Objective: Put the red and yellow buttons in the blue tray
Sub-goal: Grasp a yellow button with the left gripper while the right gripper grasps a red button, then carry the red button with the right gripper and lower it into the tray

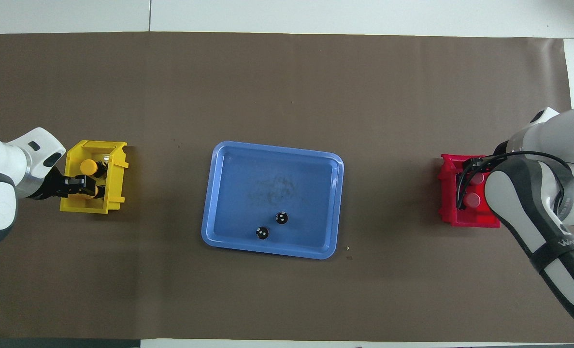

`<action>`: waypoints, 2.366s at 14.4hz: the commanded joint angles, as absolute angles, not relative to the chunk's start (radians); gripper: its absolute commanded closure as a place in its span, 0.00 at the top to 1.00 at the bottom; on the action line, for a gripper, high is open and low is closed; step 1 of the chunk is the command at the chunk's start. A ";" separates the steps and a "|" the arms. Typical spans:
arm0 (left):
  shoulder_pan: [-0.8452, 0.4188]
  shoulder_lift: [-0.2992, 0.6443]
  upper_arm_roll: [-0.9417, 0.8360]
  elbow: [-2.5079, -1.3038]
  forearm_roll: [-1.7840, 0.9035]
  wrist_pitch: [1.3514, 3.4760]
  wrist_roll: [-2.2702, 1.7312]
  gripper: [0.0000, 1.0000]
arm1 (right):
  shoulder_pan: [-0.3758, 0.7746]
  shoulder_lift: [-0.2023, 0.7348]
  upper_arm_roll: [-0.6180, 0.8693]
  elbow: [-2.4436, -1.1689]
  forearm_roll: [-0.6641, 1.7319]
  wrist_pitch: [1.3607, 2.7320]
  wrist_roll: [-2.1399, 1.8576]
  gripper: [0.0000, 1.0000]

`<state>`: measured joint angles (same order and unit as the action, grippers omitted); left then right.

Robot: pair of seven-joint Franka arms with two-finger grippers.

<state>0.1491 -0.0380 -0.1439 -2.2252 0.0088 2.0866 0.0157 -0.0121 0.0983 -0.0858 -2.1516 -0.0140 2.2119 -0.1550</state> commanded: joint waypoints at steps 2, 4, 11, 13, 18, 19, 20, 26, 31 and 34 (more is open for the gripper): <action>0.149 -0.055 -0.143 -2.261 0.014 2.114 -0.008 0.66 | -0.012 0.069 -0.083 -2.192 0.006 2.235 -0.175 0.62; 0.150 -0.054 -0.143 -2.264 0.014 2.115 -0.009 0.66 | -0.012 0.066 -0.084 -2.203 0.006 2.238 -0.176 0.57; 0.141 -0.055 -0.144 -2.264 0.012 2.112 -0.031 0.65 | -0.008 0.063 -0.080 -2.207 0.008 2.240 -0.173 0.21; 0.140 -0.055 -0.144 -2.264 0.012 2.114 -0.035 0.65 | -0.009 0.067 -0.078 -2.186 0.006 2.226 -0.176 0.10; 0.140 -0.051 -0.144 -2.261 0.012 2.143 -0.052 0.65 | -0.006 0.165 -0.066 -1.802 0.005 1.839 -0.179 0.09; 0.138 -0.049 -0.144 -2.263 0.012 2.155 -0.054 0.65 | -0.006 0.179 -0.045 -1.719 0.006 1.763 -0.173 0.09; 0.137 -0.048 -0.146 -2.261 0.012 2.158 -0.061 0.65 | -0.006 0.195 -0.017 -1.662 0.006 1.722 -0.155 0.09; 0.137 -0.046 -0.144 -2.264 0.012 2.178 -0.064 0.65 | 0.159 0.345 0.209 -1.445 -0.012 1.741 0.401 0.04; 0.137 -0.046 -0.146 -2.279 0.012 2.183 -0.071 0.65 | 0.394 0.563 0.206 -1.327 -0.127 1.853 0.677 0.04; 0.107 -0.055 -0.146 -2.299 0.012 2.183 -0.097 0.65 | 0.407 0.566 0.207 -1.354 -0.124 1.895 0.719 0.05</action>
